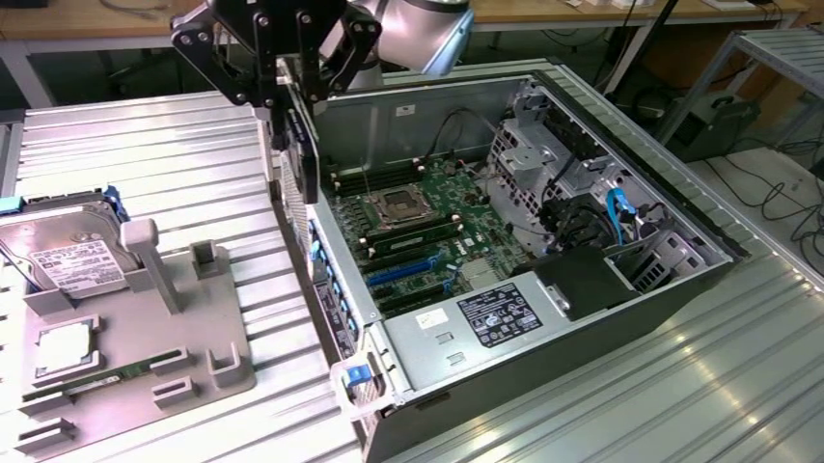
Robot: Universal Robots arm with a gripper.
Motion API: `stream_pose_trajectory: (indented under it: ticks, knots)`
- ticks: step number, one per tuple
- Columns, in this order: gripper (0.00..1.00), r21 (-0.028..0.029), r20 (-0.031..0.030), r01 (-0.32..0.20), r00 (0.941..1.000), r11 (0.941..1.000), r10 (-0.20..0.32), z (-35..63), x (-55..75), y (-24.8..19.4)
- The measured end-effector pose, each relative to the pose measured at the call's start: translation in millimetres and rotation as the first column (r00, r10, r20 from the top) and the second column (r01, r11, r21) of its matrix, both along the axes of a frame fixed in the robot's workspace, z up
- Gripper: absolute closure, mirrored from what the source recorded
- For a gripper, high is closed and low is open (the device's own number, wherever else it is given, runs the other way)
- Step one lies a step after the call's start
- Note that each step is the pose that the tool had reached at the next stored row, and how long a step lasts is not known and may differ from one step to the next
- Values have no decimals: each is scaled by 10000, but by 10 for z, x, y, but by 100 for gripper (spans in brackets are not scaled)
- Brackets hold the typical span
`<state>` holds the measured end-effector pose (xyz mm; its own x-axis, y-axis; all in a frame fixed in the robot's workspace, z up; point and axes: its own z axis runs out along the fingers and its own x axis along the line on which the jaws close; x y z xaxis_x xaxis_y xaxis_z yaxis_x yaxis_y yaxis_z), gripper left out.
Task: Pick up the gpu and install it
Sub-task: 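Pick up the gpu and move the gpu toward the slot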
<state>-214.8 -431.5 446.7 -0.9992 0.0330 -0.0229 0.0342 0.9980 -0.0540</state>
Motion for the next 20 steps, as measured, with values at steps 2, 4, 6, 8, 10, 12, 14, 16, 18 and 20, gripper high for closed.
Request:
stream_pose_trajectory:
  ticks: [2,4,6,8,10,12,14,16,18,20]
  knots:
    - [72,1,0,0,10000,10000,0,0,33,0]
    - [72,0,0,0,10000,10000,0,0,64,0]
    - [72,1,-1,0,10000,10000,0,0,97,0]
    - [72,0,0,-1,10000,10000,1,0,134,0]
    - [72,0,-1,-1,10000,10000,1,0,171,0]
    - [72,0,0,0,10000,10000,0,-1,210,0]
    - [72,0,-1,0,10000,10000,0,0,245,0]
    - [72,0,0,-1,10000,10000,1,-1,282,0]
    - [72,0,-1,0,10000,10000,0,-1,364,0]
    - [72,0,0,0,10000,10000,0,-1,417,0]
